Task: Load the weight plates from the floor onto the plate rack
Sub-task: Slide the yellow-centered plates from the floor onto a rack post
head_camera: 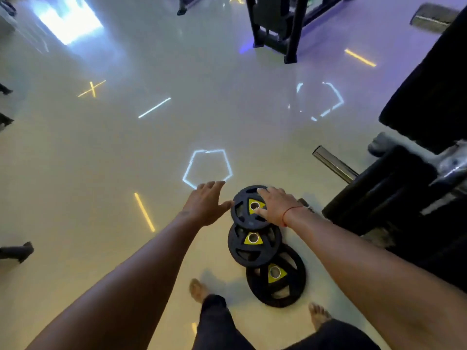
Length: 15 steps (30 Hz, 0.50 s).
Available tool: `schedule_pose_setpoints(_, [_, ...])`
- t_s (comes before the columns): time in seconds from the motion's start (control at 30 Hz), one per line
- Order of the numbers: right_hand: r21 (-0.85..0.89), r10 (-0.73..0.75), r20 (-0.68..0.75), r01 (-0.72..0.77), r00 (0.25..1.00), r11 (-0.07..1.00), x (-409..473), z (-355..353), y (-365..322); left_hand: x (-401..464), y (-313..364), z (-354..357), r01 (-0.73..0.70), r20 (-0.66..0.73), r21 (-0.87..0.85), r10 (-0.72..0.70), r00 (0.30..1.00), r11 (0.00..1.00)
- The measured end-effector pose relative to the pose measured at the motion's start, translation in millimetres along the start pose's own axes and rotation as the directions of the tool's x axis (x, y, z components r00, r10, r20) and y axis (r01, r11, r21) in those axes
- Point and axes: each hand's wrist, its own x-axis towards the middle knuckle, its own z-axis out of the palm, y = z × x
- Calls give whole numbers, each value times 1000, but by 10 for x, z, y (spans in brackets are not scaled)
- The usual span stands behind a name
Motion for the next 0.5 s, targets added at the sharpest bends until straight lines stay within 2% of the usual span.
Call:
schedule_pose_setpoints(0.1, [96,177,-14,-175,984,980,398,49,-162,689,-466,-171,-148,45,64,145,988,987])
schedule_pose_setpoints(0.2, [207,375,-13,-365,927,908,720,96,-464,1242,-896,-341,-298,105,100,288,952,949])
schedule_pose_setpoints(0.3, [355,496,-7,-462,868,813,985,149,-893,1616,-1213,-518,-477,179,147,451,874,866])
schedule_pose_setpoints(0.5, [527,657,58,-582,752,620,1224,186,-1511,2169,-1271,-737,-675,297,169,616,730,718])
